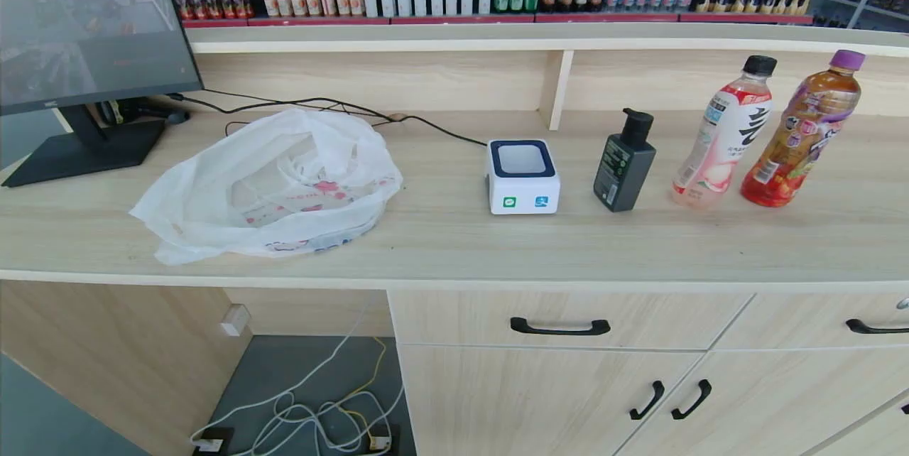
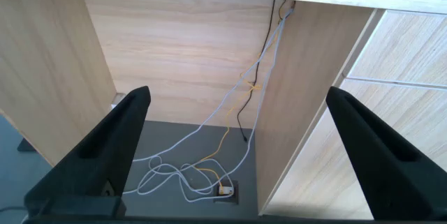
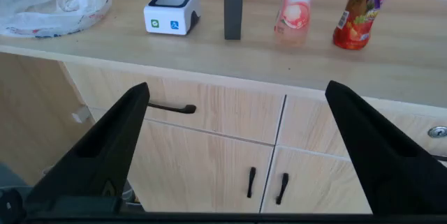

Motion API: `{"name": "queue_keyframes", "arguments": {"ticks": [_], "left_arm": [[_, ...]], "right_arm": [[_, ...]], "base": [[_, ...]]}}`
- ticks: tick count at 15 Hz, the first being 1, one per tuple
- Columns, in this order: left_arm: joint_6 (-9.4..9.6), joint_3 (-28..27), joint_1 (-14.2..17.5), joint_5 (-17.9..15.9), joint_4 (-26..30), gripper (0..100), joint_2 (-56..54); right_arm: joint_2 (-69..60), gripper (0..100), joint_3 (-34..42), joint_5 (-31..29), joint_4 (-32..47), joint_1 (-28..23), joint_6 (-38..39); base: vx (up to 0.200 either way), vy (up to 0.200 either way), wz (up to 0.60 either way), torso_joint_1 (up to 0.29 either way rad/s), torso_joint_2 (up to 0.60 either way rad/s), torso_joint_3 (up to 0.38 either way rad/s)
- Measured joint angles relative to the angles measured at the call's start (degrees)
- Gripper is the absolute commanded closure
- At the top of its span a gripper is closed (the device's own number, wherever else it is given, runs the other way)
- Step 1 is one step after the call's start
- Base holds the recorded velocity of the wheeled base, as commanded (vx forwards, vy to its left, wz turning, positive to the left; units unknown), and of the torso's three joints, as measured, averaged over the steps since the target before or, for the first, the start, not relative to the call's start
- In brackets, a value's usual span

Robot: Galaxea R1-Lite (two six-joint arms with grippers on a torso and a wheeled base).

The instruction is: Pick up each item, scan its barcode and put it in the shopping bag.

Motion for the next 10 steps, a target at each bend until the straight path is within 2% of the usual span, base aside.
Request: {"name": "queue_keyframes", "arguments": {"ticks": [8,10], "left_arm": [[0.00,0.0,0.0,0.0,0.0,0,0.0],[0.00,0.0,0.0,0.0,0.0,0,0.0]], "right_arm": [[20.5,0,-1.0,0.0,-20.4,6.3,-5.3],[25.5,0,-1.5,0.0,-22.5,8.3,-5.9]], "base": [[0.000,0.000,0.00,0.000,0.00,0.000],[0.000,0.000,0.00,0.000,0.00,0.000]]}}
